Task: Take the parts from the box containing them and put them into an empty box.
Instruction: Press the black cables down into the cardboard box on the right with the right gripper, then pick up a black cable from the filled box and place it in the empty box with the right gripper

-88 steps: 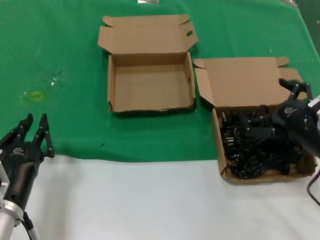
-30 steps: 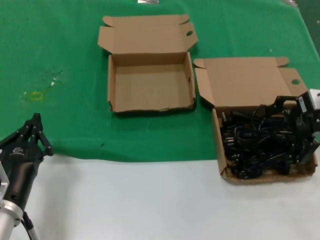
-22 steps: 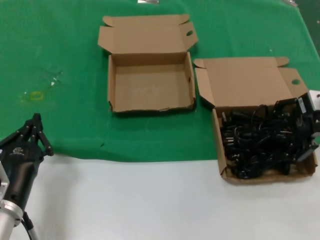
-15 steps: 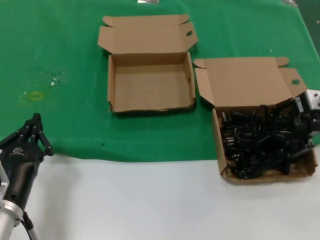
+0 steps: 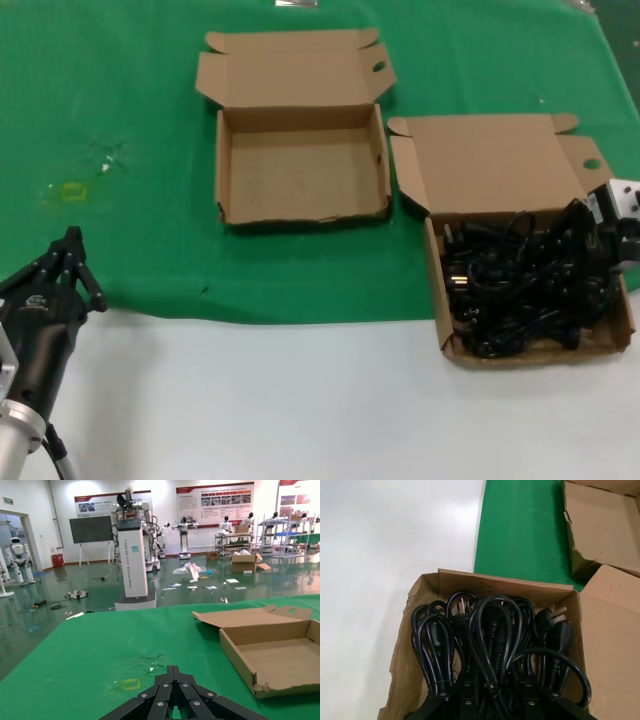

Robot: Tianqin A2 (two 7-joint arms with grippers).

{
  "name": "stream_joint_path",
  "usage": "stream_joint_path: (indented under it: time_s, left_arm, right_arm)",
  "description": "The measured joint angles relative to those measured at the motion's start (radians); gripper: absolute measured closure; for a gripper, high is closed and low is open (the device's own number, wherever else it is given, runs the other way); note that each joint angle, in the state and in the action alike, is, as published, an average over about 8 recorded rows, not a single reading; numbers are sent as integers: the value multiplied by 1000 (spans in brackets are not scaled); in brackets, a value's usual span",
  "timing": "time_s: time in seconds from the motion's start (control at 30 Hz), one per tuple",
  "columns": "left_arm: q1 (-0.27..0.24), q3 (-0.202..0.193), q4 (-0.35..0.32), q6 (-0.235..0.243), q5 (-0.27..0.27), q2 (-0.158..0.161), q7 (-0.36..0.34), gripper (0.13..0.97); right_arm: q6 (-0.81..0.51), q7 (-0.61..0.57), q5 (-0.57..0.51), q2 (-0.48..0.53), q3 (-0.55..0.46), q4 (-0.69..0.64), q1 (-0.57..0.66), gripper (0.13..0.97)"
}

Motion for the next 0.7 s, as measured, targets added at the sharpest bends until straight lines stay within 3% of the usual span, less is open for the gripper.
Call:
stream_joint_path:
  time_s: [0.3, 0.7]
  left_arm:
    - [0, 0, 0, 0, 0, 0, 0, 953]
    - [0, 0, 0, 0, 0, 0, 0, 953]
  right_arm:
    - [-14, 61, 7, 29, 14, 88, -10, 859]
    - [-84, 245, 24, 93, 42, 293, 18, 871]
